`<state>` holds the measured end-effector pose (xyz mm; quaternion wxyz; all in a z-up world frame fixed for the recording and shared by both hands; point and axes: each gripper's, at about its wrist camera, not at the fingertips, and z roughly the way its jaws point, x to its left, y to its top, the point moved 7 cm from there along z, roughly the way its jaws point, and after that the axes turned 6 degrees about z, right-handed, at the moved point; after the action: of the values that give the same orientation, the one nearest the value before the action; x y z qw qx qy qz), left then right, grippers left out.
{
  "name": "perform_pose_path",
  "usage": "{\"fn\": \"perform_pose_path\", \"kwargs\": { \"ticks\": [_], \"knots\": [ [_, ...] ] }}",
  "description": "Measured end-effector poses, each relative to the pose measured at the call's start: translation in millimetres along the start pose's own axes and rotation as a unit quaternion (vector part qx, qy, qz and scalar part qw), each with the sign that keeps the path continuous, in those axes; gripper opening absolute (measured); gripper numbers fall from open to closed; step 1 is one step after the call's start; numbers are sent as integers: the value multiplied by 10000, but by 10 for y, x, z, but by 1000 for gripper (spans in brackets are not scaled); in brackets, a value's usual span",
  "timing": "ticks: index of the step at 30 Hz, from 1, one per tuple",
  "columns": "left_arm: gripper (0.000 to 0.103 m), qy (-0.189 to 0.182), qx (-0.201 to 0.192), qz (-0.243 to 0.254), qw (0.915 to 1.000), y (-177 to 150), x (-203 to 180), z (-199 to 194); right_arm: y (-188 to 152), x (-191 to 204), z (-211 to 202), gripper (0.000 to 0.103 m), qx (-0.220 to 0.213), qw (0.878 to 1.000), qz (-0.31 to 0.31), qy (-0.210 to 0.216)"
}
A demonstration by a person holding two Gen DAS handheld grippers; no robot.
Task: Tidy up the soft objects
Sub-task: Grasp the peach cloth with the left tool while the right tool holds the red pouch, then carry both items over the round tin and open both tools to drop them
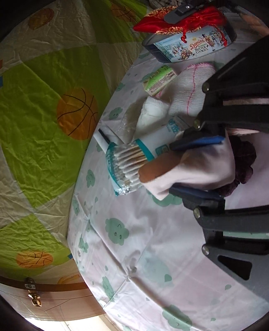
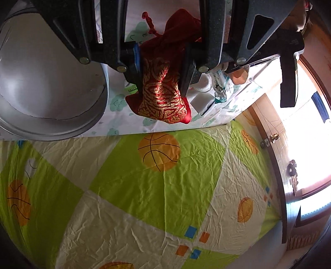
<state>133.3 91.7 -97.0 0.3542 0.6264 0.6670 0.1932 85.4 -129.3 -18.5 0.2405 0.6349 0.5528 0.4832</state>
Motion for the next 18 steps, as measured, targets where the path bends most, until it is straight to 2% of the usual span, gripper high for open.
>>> {"fn": "perform_pose_path", "kwargs": {
  "ticks": [2, 5, 10, 15, 18],
  "knots": [
    [16, 21, -163, -42, 9999, 25, 24, -64, 7, 39, -30, 33, -92, 9999, -120, -77],
    [12, 65, -465, 26, 9989, 82, 53, -210, 12, 80, -86, 33, -218, 9994, -244, -104],
    [12, -66, -1069, -34, 9942, 225, 94, -557, 90, 92, -217, 33, -487, 9985, -233, -13],
    [11, -11, -1701, 140, 9853, 408, 21, -969, 186, 55, -366, 33, -750, 9970, -143, 111],
    [12, 34, -1939, 359, 9804, 465, -132, -1150, 258, 1, -477, 33, -969, 9952, -154, 49]
  ]
}}
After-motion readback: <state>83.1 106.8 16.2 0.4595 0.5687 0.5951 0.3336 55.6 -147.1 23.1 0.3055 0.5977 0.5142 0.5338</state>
